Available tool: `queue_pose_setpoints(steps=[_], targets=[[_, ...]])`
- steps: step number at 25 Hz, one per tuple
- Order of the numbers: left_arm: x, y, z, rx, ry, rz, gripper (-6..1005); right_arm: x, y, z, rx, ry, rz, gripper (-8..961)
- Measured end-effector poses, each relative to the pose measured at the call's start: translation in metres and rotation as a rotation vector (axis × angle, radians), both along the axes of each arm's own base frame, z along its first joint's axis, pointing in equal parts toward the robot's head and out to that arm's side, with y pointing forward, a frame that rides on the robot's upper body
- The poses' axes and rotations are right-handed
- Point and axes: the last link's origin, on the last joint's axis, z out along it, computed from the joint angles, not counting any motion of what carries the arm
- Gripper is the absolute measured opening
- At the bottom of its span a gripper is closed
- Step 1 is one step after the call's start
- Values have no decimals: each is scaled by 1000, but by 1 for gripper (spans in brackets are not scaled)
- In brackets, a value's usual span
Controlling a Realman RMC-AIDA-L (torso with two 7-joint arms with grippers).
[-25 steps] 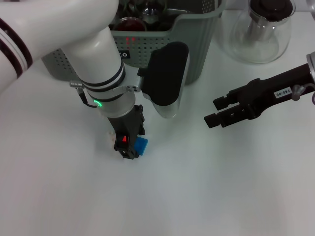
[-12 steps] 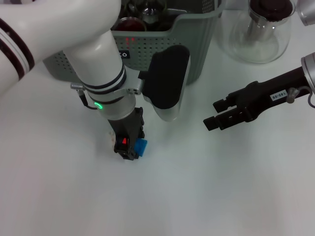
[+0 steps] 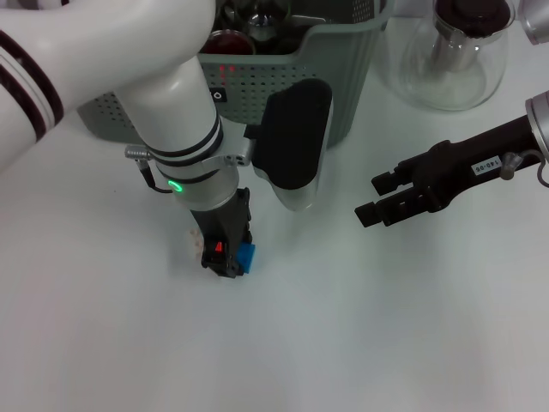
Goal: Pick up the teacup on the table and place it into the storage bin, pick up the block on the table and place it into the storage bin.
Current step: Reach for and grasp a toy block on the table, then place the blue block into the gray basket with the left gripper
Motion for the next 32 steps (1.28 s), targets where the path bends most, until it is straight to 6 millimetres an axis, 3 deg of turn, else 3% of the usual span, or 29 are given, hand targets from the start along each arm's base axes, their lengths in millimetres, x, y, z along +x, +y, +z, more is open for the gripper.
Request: queue_pose_setpoints(steps=[8,12,16,21,24,27,32], targets=[[16,-8,19,34,-101,105,402,2,1,4,8,-5,10,776],[34,-19,54,49,-321,217,407,3,2,5,10,-9,17,776],[48,-19,108,116,-659,309,411,2,2,5,7,-11,23,776],[51,22,192,450,-1003,465,417,1,2,5,1,-11,30,776],[49,51,220,605,-1066,539,421,1,2,4,5,-12,34,776],[41,84,226,736,-1057,613,424,2,3,4,11,-11,38,776],[33,125,201,831,-904,681,430,1,4,5,13,-13,43,776]])
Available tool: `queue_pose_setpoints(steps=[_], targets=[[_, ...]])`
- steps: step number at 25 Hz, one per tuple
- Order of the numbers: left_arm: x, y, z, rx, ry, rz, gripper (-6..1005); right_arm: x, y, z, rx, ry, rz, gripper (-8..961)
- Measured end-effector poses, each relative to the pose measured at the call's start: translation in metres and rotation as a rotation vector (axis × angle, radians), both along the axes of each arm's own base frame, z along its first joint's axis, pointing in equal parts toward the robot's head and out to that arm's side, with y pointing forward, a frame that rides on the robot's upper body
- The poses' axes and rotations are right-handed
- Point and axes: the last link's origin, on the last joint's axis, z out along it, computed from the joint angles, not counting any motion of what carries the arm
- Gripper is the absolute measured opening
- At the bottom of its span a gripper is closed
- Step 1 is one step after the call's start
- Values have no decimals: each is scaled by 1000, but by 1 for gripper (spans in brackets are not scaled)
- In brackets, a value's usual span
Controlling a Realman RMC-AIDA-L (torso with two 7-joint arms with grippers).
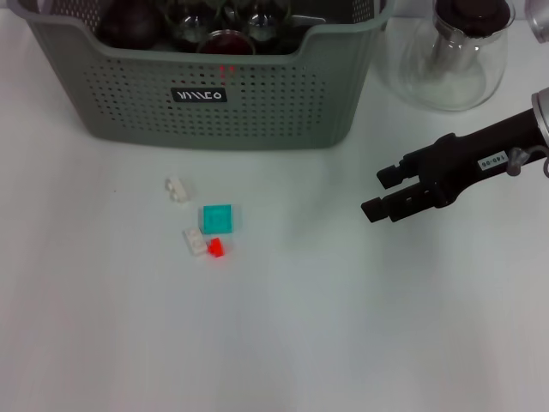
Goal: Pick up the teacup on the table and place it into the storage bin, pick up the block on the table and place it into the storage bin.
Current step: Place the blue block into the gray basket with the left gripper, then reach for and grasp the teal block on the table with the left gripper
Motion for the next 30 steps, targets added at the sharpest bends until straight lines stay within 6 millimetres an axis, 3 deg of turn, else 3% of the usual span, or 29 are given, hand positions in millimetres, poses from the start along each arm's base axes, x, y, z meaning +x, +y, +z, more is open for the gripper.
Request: queue_pose_setpoints(steps=[6,10,15,23,30], targets=[[5,22,-42,4,228,61,437,-2,3,0,-1,-21,7,777],[6,22,-73,-8,376,69,441,-3,4,-3,-3,-44,14,776],[5,18,-92,-9,440,66,447,-6,5,-6,-6,-56,29,777],[5,19,-86,12,420,72,456,-7,6,-5,-10,-65,34,778],[14,10,-48,81,315,54,733,-7,5,-6,-14,-68,40,778]])
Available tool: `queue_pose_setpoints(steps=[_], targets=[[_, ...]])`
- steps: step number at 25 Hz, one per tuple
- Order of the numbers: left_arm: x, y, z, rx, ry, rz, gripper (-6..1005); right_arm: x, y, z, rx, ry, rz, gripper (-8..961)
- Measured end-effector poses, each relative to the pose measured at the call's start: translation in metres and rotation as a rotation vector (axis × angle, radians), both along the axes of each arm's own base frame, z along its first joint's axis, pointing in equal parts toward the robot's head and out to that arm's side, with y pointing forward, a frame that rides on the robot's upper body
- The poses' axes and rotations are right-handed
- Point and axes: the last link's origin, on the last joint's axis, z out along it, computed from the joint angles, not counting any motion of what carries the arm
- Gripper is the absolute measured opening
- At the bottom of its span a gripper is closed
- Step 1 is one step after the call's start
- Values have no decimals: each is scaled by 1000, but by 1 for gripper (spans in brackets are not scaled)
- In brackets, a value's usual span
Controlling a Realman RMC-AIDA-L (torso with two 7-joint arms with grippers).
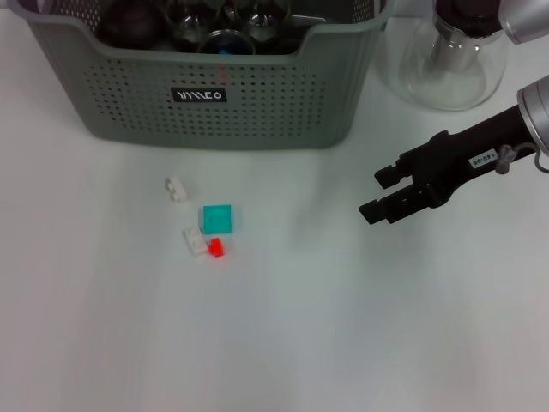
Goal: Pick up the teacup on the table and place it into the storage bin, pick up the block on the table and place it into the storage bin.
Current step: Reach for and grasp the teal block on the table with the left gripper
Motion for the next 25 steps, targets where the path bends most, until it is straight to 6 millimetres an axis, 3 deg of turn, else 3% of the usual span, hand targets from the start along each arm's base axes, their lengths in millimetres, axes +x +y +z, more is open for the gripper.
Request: queue_pose_setpoints(steps=[4,7,10,12,18,25], targets=[[15,-27,41,-22,-223,-119,861,0,0,0,-1,-1,1,777],[25,-59,69,-86,-388,-295,860,0,0,1,-1,-1,-2,776],[22,-98,83,-181,-474,-469,860,0,0,1,-1,-1,-5,776],[17,-118,82,-260,-471,-536,859,0,0,1,-1,-2,-8,777],[-9,-154,41,-476,-298,-535,858,0,0,1,1,0,-22,777],[-36,-155,-30,-699,12,-413,858,2,0,-4,-8,4,-40,777]])
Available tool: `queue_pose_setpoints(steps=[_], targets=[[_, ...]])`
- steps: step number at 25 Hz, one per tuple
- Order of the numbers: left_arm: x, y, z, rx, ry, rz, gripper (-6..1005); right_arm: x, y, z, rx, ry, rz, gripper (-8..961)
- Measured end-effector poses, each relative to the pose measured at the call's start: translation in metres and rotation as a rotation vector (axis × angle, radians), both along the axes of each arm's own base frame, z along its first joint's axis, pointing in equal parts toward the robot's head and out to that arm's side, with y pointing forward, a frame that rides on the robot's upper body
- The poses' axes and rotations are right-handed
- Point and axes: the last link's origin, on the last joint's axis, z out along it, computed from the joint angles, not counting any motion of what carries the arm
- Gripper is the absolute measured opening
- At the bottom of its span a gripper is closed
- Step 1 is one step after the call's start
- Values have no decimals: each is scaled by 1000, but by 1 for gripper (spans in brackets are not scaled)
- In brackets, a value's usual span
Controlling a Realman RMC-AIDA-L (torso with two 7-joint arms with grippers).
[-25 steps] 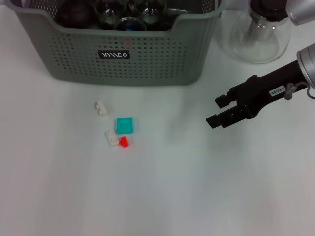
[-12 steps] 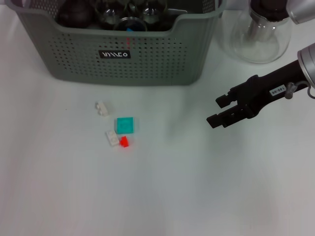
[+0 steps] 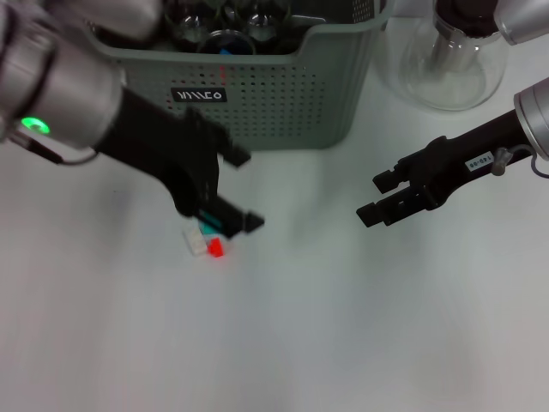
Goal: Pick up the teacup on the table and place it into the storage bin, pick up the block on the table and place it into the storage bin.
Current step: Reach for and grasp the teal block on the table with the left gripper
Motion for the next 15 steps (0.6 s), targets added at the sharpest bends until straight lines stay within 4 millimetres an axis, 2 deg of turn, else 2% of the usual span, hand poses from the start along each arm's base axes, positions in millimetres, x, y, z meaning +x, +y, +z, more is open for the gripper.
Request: queue_pose_setpoints(steps=[9,15], targets=[[-9,20,-61,-49,264,-55,857,2,1,-3,-5,-4,-11,778],[-12,28,-82,7,356,-84,857,6,0,-5,-9,-5,-19,778]])
